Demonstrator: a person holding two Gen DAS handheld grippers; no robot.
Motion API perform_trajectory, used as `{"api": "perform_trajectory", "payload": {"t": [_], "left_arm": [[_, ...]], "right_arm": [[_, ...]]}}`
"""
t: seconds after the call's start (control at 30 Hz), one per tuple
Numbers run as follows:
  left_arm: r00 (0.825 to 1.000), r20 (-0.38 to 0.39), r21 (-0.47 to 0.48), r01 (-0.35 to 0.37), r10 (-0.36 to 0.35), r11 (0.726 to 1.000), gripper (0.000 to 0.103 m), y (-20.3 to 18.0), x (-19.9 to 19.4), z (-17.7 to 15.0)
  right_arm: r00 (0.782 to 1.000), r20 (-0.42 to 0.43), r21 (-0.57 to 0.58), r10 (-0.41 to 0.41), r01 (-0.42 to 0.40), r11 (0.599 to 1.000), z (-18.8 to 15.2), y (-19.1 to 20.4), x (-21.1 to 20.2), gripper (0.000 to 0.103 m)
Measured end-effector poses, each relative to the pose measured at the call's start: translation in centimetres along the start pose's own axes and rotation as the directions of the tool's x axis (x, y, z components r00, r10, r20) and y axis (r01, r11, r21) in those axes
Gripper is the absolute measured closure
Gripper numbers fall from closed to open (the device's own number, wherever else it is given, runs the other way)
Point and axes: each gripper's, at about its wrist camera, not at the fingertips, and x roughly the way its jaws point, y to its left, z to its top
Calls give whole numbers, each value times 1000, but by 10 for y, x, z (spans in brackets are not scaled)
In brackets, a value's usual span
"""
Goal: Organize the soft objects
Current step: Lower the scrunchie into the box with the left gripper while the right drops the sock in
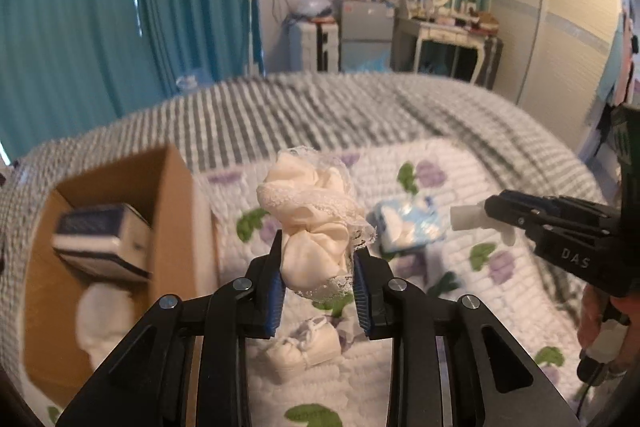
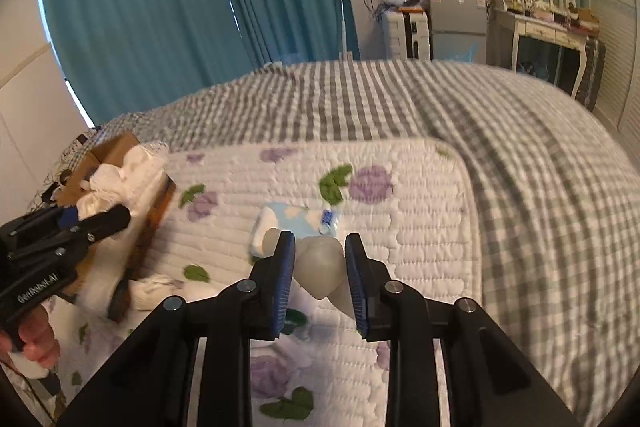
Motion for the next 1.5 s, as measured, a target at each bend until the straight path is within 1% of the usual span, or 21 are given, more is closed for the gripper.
{"api": "perform_trajectory", "payload": {"t": [0.27, 0.37, 0.47, 0.6, 0.73, 0.87, 0.93, 0.97, 1.03, 1.13, 1.23, 1.33, 1.37, 1.4, 1.43, 1.47, 1.5], "left_arm": [[995, 97, -2, 10, -10, 1000, 75, 14, -77, 25], [990, 141, 1, 8, -8, 1000, 75, 24, -111, 33], [984, 180, 9, -2, 0, 1000, 75, 34, -139, 37], [979, 203, 0, -19, 18, 1000, 75, 57, -162, 39], [974, 224, -37, -11, 19, 999, 75, 86, -175, 34], [975, 220, -70, -27, 42, 997, 75, 122, -173, 24], [978, 200, -82, -40, 56, 996, 75, 140, -164, 16], [979, 193, -84, -48, 64, 995, 75, 142, -161, 12], [982, 165, -84, -77, 90, 993, 75, 157, -144, -2], [988, 129, -86, -77, 87, 993, 75, 167, -125, -22], [994, 80, -73, -73, 79, 995, 75, 177, -95, -40], [995, 76, -46, -66, 69, 997, 74, 175, -80, -53], [995, 68, -38, -76, 78, 996, 71, 174, -73, -56], [994, 57, -37, -91, 93, 995, 67, 174, -67, -57], [992, 39, -42, -119, 121, 992, 60, 176, -59, -59], [989, 30, -55, -143, 145, 988, 43, 179, -53, -60], [987, 36, -70, -154, 156, 986, 35, 182, -51, -61]], "right_arm": [[998, 63, -55, -2, 6, 998, 29, 45, -69, 77], [995, 98, -87, -1, 10, 996, 40, 70, -99, 77], [991, 132, -112, 18, -3, 994, 51, 96, -126, 77], [985, 169, -169, 40, -11, 985, 63, 139, -153, 77], [982, 172, -222, 83, -44, 974, 71, 183, -156, 77], [979, 156, -257, 131, -88, 962, 77, 229, -140, 77], [980, 131, -269, 153, -113, 956, 76, 252, -120, 77], [980, 117, -272, 160, -123, 954, 75, 260, -110, 77], [982, 81, -274, 173, -145, 951, 71, 276, -84, 77], [983, 27, -276, 180, -166, 947, 62, 292, -44, 77], [987, -27, -294, 159, -160, 942, 53, 304, -7, 77], [989, -61, -300, 137, -149, 942, 47, 304, 23, 77], [990, -71, -296, 122, -138, 945, 45, 303, 32, 77], [990, -83, -292, 115, -134, 947, 44, 299, 37, 75], [988, -113, -290, 109, -138, 947, 43, 298, 48, 70], [989, -115, -292, 95, -125, 948, 41, 298, 52, 62], [990, -111, -294, 82, -112, 949, 40, 297, 56, 43]]}}
